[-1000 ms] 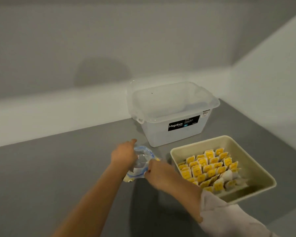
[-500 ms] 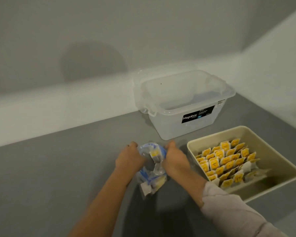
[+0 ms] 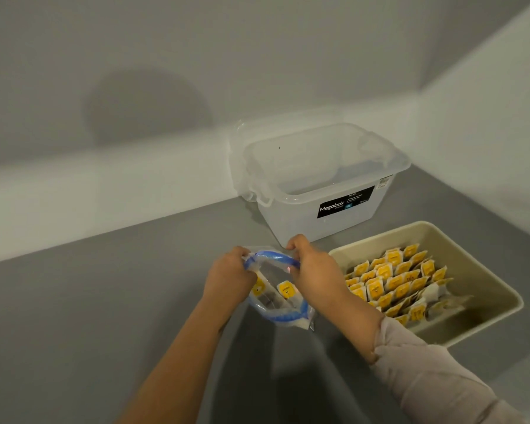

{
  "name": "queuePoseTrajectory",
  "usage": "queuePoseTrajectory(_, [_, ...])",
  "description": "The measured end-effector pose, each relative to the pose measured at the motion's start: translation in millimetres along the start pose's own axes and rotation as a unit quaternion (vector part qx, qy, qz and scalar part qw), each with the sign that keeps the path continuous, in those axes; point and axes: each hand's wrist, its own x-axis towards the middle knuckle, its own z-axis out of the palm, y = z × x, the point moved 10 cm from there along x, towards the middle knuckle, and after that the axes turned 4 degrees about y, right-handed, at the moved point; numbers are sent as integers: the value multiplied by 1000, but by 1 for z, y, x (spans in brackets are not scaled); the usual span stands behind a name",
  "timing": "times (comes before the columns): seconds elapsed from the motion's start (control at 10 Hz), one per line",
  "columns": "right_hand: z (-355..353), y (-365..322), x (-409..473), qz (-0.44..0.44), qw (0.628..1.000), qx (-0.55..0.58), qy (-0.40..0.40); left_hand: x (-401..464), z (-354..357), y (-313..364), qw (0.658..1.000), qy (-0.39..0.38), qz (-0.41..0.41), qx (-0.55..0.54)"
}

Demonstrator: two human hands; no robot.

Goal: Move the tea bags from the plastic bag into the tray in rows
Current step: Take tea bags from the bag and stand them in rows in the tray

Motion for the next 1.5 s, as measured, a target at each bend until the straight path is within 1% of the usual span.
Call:
queuePoseTrajectory(0.1, [-3,3,0,-3,999,-9,30,0,5,-1,1000,-13,-3,14])
queuePoseTrajectory(0.2, [-19,-14,-11,-66,993,1,98,-1,11,-3,999,-25,-9,36])
queuePoseTrajectory(0.3, [32,-2,-3,71,986,-82,-126,-3,16,-4,999,-27,-14,35])
queuePoseTrajectory(0.4, [52,-12,-2,-14,984,-108,-138,-7,18,0,999,-30,2,37])
queuePoseTrajectory(0.5, [66,-13,-9,-34,979,-138,-146,-12,19,4,999,-31,7,18])
queuePoseTrajectory(0.6, [64,-19,-8,-44,979,-145,-139,-15,21,5,999,-35,8,10])
queuePoseTrajectory(0.7, [72,-21,-13,-104,974,-167,-113,-16,22,2,999,-38,0,12])
queuePoseTrajectory(0.8, [82,-14,-11,-82,983,-89,-137,-13,24,-4,999,-39,-5,29])
queuePoseTrajectory(0.9, [78,-15,-8,-66,978,-113,-163,-11,25,-5,997,-41,5,60])
queuePoseTrajectory(1.0, [74,-17,-7,-53,983,-71,-163,-9,22,-7,996,-33,-4,88])
queuePoseTrajectory(1.1, [62,-17,-4,-64,987,-51,-136,-9,18,-11,995,-26,-23,90])
queuePoseTrajectory(1.2, [38,-9,1,-40,995,20,-87,-7,19,-14,995,-38,-29,92])
queuePoseTrajectory(1.3, [20,-1,9,-8,988,137,-65,-3,21,-13,996,-48,-20,72])
queuePoseTrajectory(1.4, [14,5,14,21,970,235,-66,0,18,-1,997,-36,31,57])
queuePoseTrajectory(1.5, [9,12,18,57,953,295,-46,-5,-9,20,993,46,71,-87])
